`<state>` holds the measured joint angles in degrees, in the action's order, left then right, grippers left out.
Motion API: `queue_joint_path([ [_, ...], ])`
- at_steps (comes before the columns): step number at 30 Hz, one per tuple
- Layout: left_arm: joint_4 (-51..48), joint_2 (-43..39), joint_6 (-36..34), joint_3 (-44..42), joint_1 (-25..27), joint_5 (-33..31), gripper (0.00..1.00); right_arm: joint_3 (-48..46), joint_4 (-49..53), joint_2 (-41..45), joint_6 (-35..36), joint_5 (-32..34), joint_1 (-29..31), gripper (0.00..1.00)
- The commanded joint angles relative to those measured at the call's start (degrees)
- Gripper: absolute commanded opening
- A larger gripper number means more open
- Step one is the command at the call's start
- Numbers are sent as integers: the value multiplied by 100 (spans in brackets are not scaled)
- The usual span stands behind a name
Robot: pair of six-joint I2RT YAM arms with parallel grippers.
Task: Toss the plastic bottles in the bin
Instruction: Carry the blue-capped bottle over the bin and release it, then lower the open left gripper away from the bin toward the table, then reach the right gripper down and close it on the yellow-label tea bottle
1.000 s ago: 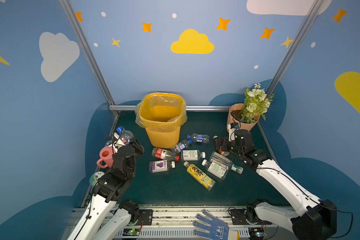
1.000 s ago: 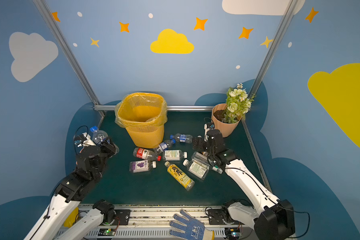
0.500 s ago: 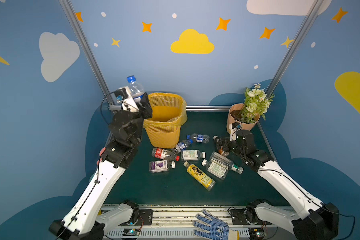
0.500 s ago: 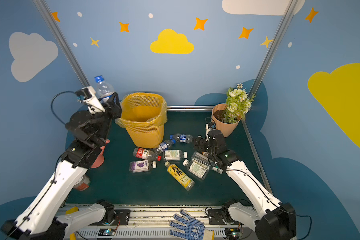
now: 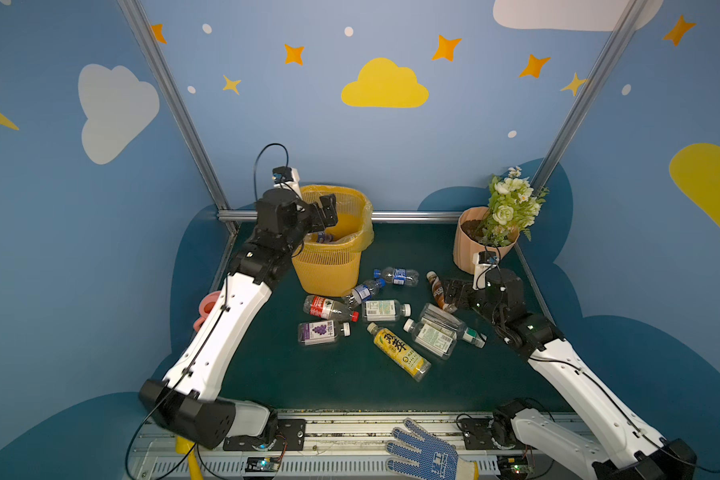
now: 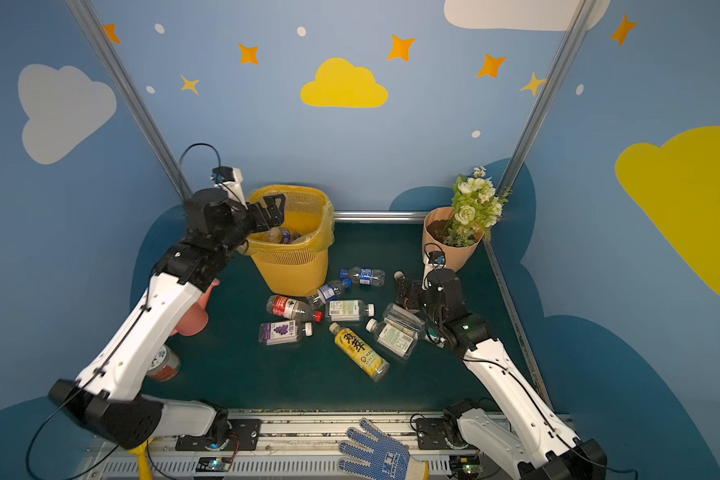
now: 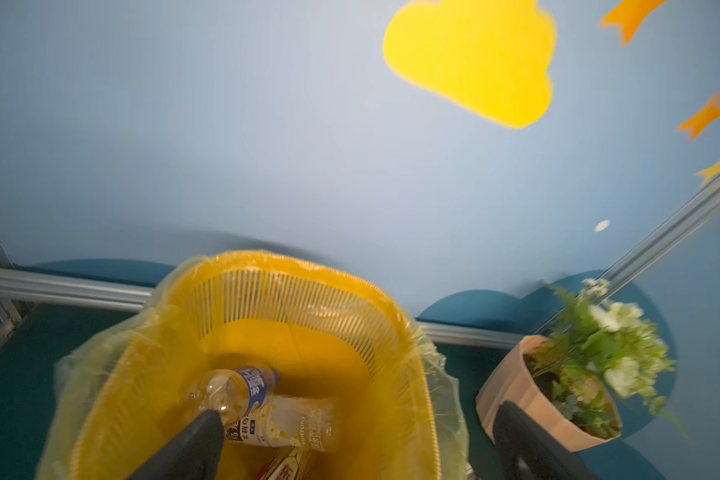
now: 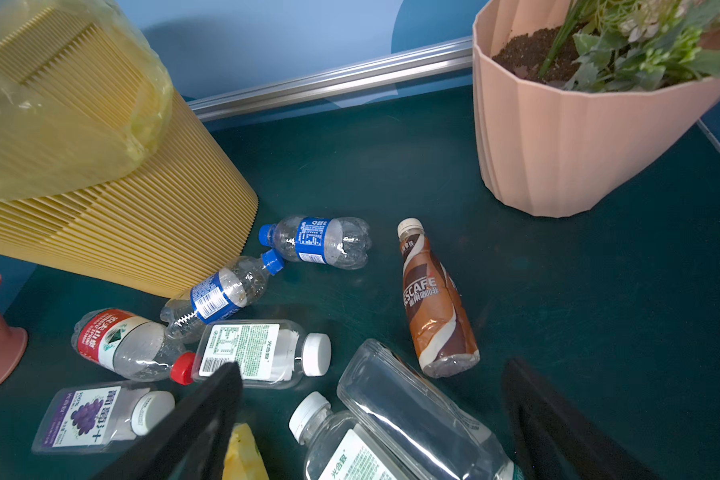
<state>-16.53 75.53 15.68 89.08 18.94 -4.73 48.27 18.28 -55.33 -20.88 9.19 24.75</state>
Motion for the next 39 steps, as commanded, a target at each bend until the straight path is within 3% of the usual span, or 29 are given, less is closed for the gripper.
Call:
queue_joint_path([
  [1,766,-803,-30,-567,65,-264,100,-57,-106,-109,-134,-84,-43,95],
  [6,711,-1542,91,-1809,71,-424,100,145,-90,-428,-145,-297,-42,95],
  [12,151,-2116,506,-2609,87,-759,100,209,-86,-616,-144,-446,-41,95],
  [16,150,-2522,865,-3308,83,-1054,100,250,-136,-807,323,-1457,-23,95],
  [21,-57,-2640,1262,-3669,66,-1296,100,638,426,-1264,662,-1649,197,93],
  [26,-340,-2715,1719,-4031,-166,-1568,100,818,690,-1620,1077,-1748,726,92],
  [39,-247,-2939,2567,-5147,-852,-1001,100,1856,2314,-3427,1903,-1619,2247,84],
])
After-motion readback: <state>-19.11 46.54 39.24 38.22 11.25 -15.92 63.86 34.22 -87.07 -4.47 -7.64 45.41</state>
